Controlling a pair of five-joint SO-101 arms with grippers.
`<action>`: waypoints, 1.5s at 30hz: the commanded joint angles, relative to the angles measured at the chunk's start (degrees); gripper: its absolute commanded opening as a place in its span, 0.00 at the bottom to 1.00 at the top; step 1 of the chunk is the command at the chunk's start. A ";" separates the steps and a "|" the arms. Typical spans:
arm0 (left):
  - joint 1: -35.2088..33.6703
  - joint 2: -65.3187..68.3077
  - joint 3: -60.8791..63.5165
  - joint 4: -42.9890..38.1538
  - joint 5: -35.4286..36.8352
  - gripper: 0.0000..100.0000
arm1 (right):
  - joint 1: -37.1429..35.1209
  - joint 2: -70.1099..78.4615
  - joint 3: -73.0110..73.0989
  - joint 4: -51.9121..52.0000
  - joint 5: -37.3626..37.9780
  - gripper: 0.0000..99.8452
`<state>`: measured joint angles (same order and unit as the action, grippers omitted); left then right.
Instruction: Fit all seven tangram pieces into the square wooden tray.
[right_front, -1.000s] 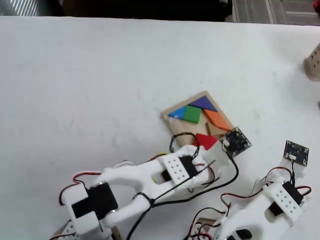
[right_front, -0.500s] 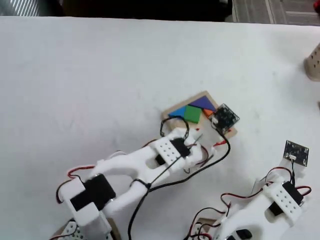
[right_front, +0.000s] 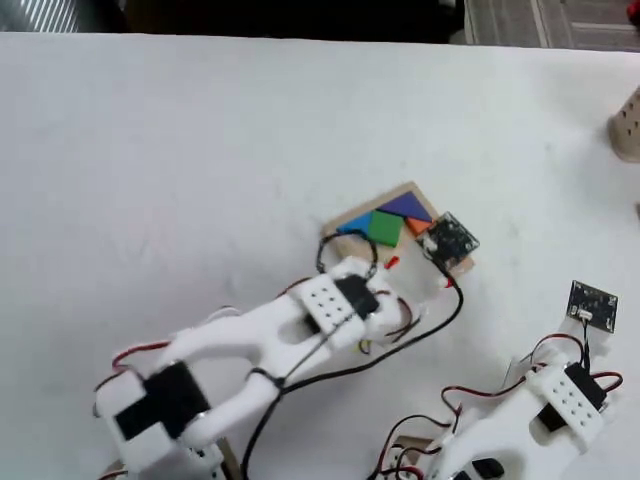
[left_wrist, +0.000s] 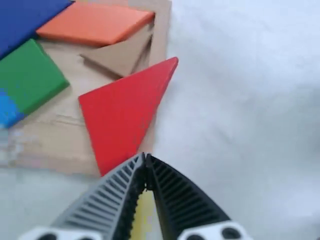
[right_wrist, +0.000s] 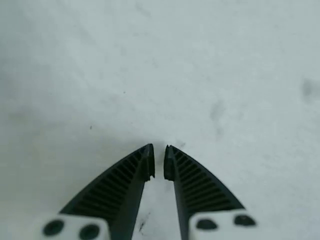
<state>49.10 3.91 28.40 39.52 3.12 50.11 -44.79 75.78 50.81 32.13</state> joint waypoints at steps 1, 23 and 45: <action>-3.38 -12.53 3.69 4.84 -4.75 0.02 | -0.40 -1.98 -0.26 0.40 0.62 0.04; -6.55 10.07 -10.02 7.56 -7.74 0.02 | -0.40 -1.98 -0.26 0.40 0.70 0.04; -18.59 -0.66 -8.79 4.57 -7.65 0.02 | -0.40 -1.98 -0.26 0.40 0.62 0.04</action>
<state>36.62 11.21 19.16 46.81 -4.70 50.11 -44.79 75.78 50.81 32.13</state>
